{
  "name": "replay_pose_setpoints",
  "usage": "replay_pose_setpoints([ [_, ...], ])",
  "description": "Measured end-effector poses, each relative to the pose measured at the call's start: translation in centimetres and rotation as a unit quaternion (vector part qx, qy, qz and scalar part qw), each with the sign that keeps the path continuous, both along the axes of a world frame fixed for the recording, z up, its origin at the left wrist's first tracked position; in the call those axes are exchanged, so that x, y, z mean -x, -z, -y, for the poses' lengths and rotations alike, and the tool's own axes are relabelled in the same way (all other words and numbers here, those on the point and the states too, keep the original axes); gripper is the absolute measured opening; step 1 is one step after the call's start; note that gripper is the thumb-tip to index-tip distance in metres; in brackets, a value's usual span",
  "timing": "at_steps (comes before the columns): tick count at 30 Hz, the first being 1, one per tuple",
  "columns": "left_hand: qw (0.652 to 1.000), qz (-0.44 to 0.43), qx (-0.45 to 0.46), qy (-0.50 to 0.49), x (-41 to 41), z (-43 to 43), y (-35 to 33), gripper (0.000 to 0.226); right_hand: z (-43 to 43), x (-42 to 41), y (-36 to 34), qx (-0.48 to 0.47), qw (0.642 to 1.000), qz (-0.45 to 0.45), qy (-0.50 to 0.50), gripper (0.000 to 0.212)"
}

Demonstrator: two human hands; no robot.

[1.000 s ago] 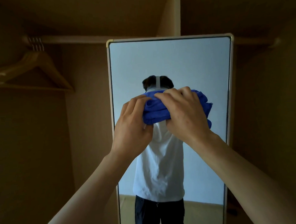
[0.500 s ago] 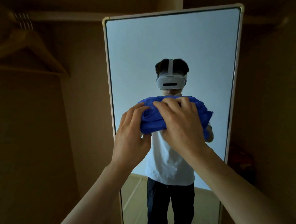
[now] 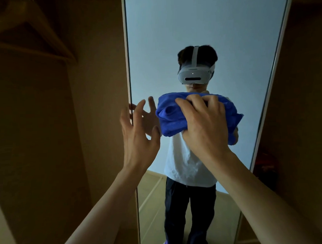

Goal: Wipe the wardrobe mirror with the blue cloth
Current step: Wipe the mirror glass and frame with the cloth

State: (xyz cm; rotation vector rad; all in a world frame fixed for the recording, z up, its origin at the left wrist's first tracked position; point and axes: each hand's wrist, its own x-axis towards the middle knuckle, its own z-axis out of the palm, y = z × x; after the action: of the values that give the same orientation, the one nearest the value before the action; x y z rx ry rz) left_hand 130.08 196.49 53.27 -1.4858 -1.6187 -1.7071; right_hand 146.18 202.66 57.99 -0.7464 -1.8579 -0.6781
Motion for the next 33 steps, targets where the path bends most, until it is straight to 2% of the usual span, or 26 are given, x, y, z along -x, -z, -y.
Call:
replay_pose_setpoints([
  [3, 0.999, 0.043, 0.015, 0.017, 0.3, -0.1, 0.1, 0.074, 0.4, 0.2, 0.0, 0.002, 1.000, 0.005, 0.012, 0.058],
  [16, 0.993, 0.093, 0.014, 0.076, 1.0, 0.9, 0.6, 0.063, 1.3, 0.8, 0.9, 0.042, 0.997, 0.032, 0.051, 0.065],
  [20, 0.994, 0.077, 0.004, 0.075, 1.0, 1.5, 1.1, 0.057, 1.2, 0.7, 2.6, 0.046, 0.998, 0.032, 0.040, 0.065],
  [25, 0.987, 0.122, 0.028, 0.101, 2.1, 2.0, 2.8, 0.053, 1.2, 0.6, 6.3, 0.031, 0.998, 0.038, 0.030, 0.068],
  [33, 0.982, 0.151, 0.031, 0.111, 2.6, 2.1, 7.0, 0.066, 1.5, 0.7, 10.4, 0.068, 0.997, 0.032, 0.016, 0.061],
])
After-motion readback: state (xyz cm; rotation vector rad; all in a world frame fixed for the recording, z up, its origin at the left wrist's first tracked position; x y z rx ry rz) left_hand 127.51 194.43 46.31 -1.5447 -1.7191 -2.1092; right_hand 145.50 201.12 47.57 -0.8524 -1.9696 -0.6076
